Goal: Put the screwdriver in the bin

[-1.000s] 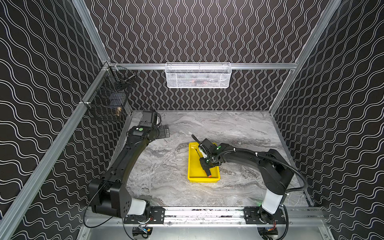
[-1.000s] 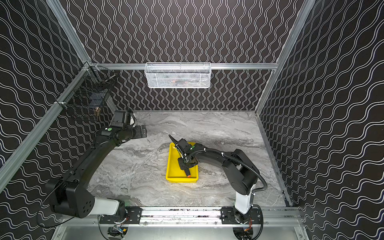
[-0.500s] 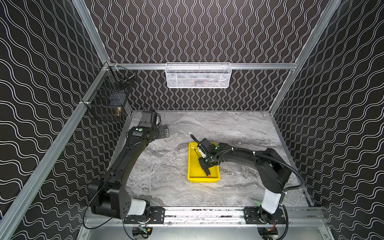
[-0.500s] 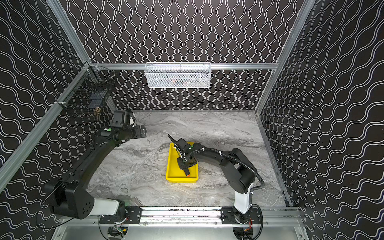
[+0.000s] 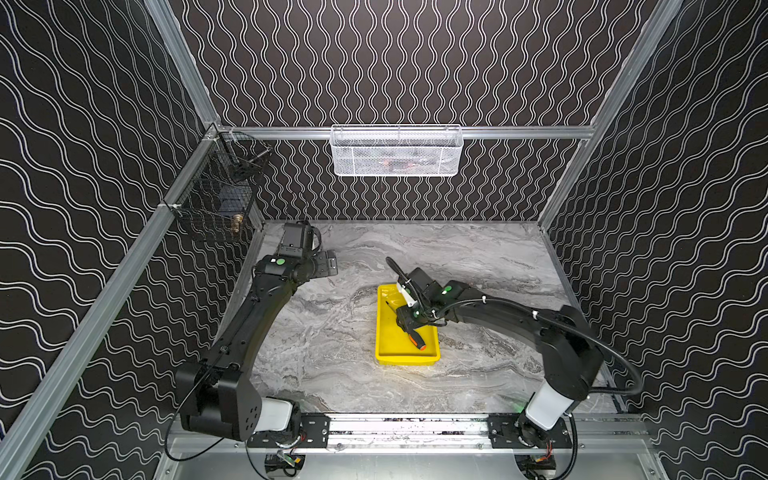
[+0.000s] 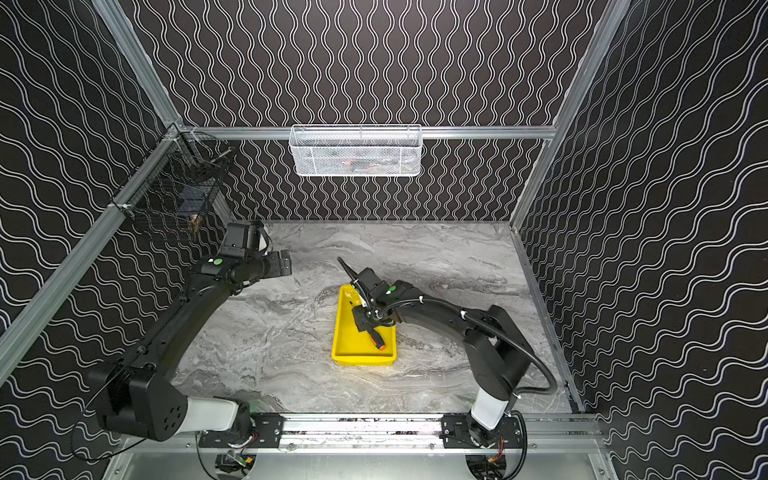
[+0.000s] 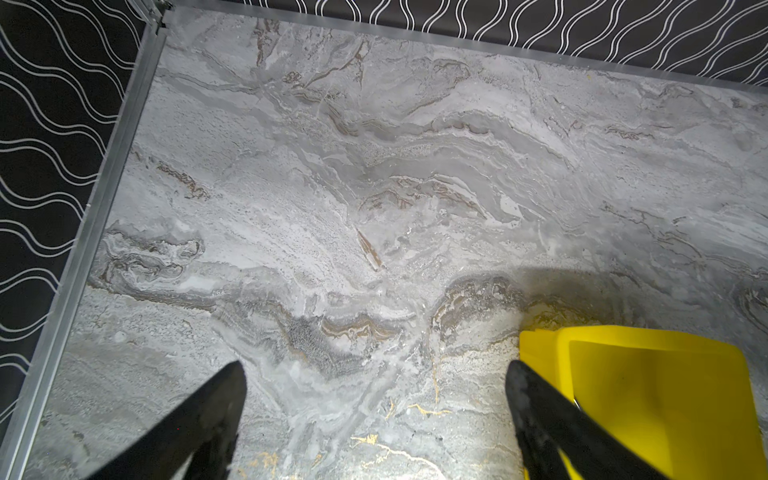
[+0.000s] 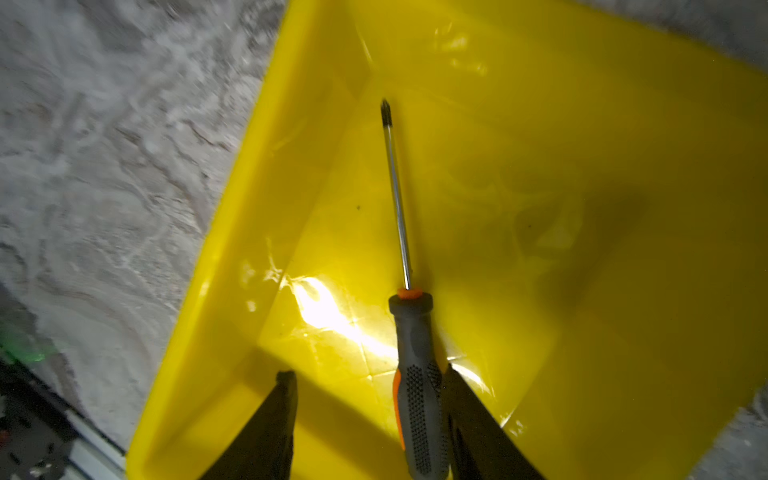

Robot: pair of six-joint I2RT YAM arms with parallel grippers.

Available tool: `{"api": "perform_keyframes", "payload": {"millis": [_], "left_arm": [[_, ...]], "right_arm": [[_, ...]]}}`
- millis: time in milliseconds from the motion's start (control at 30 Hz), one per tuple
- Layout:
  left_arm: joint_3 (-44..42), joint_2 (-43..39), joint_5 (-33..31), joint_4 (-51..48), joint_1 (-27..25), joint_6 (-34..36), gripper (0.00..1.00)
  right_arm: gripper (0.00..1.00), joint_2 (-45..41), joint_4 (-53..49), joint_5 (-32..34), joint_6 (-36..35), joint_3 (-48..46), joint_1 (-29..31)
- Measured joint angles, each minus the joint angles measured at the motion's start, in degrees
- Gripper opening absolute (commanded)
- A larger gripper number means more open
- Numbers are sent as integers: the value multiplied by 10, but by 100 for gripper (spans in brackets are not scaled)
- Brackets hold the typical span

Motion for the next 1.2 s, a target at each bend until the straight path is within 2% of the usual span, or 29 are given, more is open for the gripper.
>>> {"api": "perform_keyframes", "payload": {"millis": [167, 433, 600, 733, 967, 1200], "left_arm": [[-2, -3, -6, 1, 0, 0, 99], [-20, -21, -13, 13, -1, 0, 99], [-24, -30, -17, 18, -1, 0, 99], [-30, -39, -25, 26, -1, 1, 99], [-67, -88, -25, 66, -1, 7, 99], [-139, -143, -14, 139, -1, 29, 99]], "right_arm": [[61, -72, -3, 2, -9, 6, -42], [75, -210, 14, 13, -38, -50, -181], [84, -287, 54, 45, -52, -104, -266], [99, -320, 82, 61, -59, -149, -318], [99, -357, 137, 85, -68, -231, -399], [99, -421, 216, 144, -51, -303, -421]]}}
